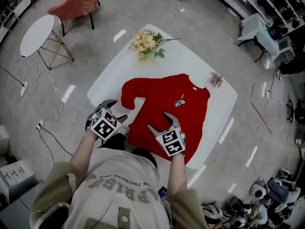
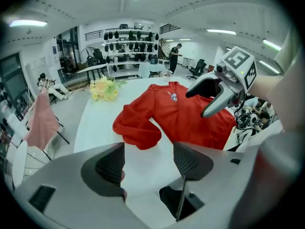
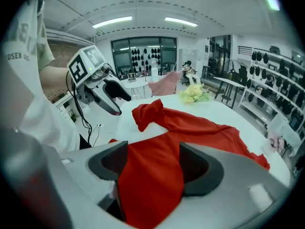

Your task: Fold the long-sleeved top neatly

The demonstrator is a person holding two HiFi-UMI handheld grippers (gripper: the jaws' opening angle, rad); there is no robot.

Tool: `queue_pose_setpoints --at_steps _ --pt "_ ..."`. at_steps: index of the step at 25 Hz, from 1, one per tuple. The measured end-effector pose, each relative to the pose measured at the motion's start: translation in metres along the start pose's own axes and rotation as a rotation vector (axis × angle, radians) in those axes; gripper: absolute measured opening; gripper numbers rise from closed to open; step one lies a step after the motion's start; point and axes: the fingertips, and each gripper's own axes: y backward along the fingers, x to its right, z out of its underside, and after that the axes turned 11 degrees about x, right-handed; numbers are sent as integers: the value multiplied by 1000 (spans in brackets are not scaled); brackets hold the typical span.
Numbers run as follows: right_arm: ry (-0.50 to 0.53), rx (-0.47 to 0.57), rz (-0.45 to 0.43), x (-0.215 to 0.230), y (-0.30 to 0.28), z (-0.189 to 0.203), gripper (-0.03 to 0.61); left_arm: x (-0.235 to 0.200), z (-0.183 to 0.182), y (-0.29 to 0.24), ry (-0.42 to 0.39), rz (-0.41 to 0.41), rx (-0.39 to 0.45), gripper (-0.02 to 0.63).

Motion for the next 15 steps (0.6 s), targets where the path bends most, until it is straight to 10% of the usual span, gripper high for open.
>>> queue_pose_setpoints --at_steps 6,15 --pt "-25 -27 -20 -41 -103 -28 334 -25 -2 6 -86 108 -4 321" --pt "-9 -84 70 -42 -117 -35 61 -56 9 3 -180 179 -39 321"
